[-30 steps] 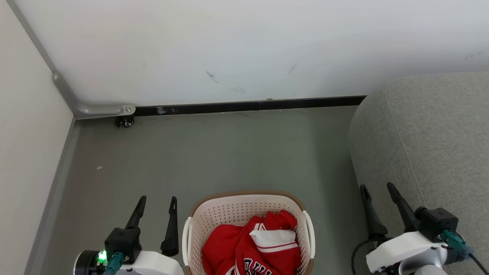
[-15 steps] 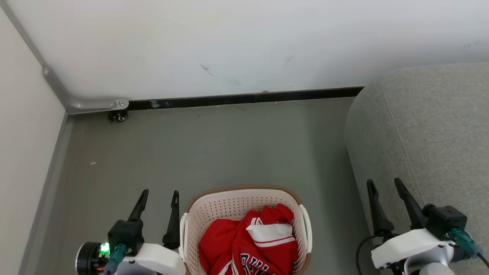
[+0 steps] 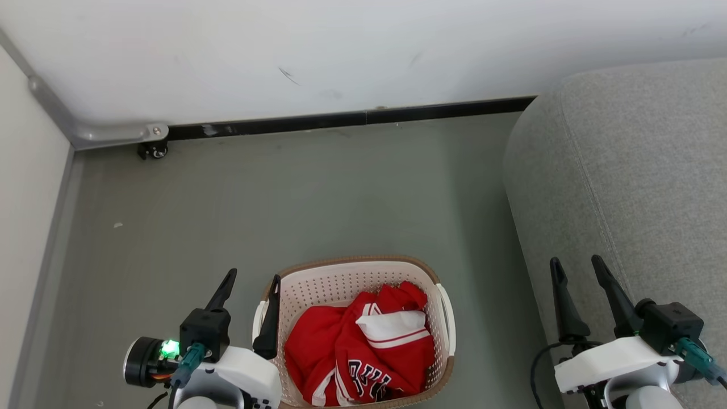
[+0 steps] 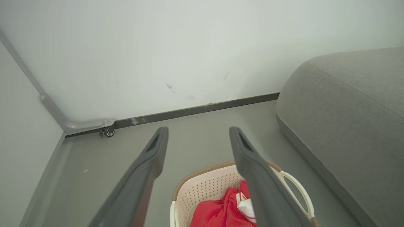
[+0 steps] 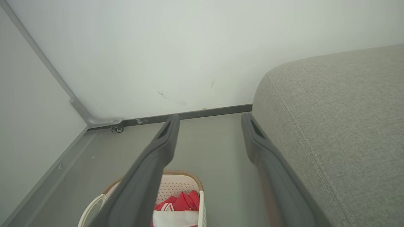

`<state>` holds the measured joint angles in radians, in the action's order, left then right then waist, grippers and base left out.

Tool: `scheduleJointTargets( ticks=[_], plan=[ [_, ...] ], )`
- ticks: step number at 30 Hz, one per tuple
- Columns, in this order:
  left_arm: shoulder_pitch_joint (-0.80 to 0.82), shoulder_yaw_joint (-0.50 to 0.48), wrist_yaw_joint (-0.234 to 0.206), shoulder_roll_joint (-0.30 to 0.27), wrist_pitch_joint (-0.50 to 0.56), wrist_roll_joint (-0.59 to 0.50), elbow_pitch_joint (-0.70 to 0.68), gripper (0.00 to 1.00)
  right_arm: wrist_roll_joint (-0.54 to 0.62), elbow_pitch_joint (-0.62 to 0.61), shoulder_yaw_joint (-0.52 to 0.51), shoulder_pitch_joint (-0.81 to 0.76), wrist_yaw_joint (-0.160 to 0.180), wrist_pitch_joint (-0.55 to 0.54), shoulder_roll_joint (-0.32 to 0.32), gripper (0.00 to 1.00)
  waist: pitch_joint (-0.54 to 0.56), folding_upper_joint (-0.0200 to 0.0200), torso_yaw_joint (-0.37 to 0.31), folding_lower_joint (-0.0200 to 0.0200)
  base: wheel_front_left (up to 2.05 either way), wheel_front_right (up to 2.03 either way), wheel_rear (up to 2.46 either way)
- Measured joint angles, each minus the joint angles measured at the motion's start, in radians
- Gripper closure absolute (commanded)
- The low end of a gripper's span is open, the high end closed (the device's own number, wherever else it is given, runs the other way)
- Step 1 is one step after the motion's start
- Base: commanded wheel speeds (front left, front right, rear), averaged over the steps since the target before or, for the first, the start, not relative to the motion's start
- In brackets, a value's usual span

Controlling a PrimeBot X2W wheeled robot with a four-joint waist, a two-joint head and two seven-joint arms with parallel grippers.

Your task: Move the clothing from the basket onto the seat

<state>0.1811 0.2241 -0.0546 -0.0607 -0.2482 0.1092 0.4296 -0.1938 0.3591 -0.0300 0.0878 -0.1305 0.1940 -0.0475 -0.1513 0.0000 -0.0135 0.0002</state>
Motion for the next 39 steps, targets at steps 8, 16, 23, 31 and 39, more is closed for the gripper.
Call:
scheduleJointTargets(
  ticks=[8,16,23,31,39],
  plan=[
    [0.062,0.022,0.015,-0.006,0.000,-0.024,0.063,0.00,0.000,-0.026,-0.009,0.042,0.000,0.004,0.001,0.00,-0.065,0.0000,-0.024,0.0000,0.00,0.00,0.00],
    [0.117,0.030,0.021,-0.008,0.000,-0.033,0.121,0.00,-0.014,-0.044,-0.011,0.066,0.000,0.014,0.001,0.00,-0.137,0.0000,-0.048,0.0000,0.00,0.00,0.00],
    [0.157,0.039,0.029,-0.006,0.000,-0.044,0.156,0.00,-0.017,-0.061,-0.027,0.119,0.000,0.024,0.001,0.00,-0.200,-0.0001,-0.069,0.0000,0.00,0.00,0.00],
    [0.175,0.040,0.028,-0.005,0.000,-0.051,0.187,0.00,-0.017,-0.069,-0.032,0.169,0.000,0.028,0.001,0.00,-0.265,0.0000,-0.089,0.0000,0.00,0.00,0.00],
    [0.209,0.040,0.028,-0.003,0.000,-0.051,0.209,0.00,-0.017,-0.070,-0.032,0.208,0.000,0.035,0.001,0.00,-0.316,0.0000,-0.101,0.0000,0.00,0.00,0.00]
  ],
)
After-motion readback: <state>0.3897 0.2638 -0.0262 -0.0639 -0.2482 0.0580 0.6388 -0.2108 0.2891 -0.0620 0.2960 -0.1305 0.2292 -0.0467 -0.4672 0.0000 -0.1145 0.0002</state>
